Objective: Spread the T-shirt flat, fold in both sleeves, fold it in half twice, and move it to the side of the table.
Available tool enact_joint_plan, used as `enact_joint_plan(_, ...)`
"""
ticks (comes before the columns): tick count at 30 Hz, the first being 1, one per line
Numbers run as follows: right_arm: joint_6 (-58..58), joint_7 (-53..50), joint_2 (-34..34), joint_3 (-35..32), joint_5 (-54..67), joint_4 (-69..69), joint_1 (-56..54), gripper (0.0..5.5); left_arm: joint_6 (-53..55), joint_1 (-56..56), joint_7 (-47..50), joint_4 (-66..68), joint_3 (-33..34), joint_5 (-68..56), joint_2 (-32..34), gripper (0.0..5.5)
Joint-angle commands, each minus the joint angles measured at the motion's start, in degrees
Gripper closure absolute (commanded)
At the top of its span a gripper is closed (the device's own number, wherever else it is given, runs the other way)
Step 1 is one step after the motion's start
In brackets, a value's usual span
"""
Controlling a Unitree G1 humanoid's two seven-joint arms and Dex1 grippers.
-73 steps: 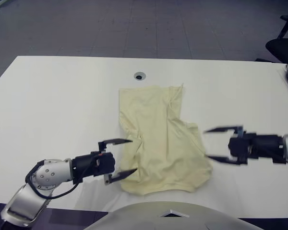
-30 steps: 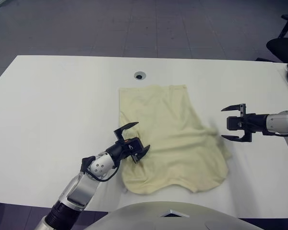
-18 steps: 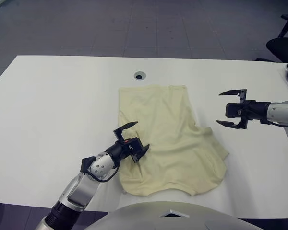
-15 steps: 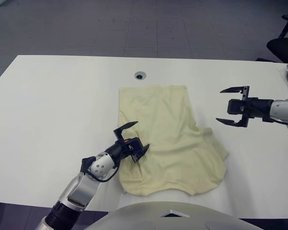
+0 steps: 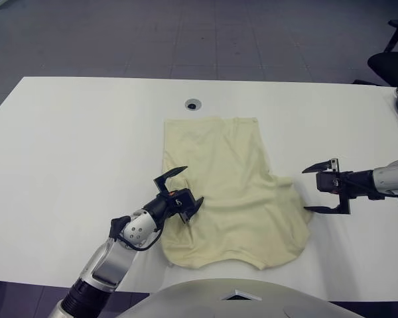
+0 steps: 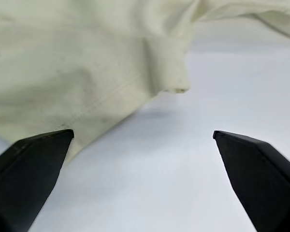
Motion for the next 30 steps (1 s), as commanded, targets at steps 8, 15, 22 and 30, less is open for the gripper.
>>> enact_joint_plan(8, -4.5, -0.5, -1.2, 1.8, -4.7, 7.0, -2.2, 0.13, 1.7, 1.3, 0.4, 0.3, -0.1, 2.8, -0.3, 0.10)
enact_joint_plan(15, -14.1, -2.2, -1.6, 0.6, -5.8, 9.3, -5.2, 0.13, 1.0, 1.2, 0.5, 1.0, -0.2, 3.0, -0.2, 0.10)
enact_joint_plan(22, -10.9, 1.4, -2.0, -1.1, -0.6, 1.8, -3.9, 0.13, 0.3, 1.3, 0.6, 0.9, -0.1, 2.9, -0.3, 0.10)
enact_joint_plan(30, -0.3, -3.1, 2.1, -5.9, 5.2, -4.3, -7.9, 0.13, 2.4, 1.3, -1.0, -3.0, 2.0, -3.8, -3.4, 0.10)
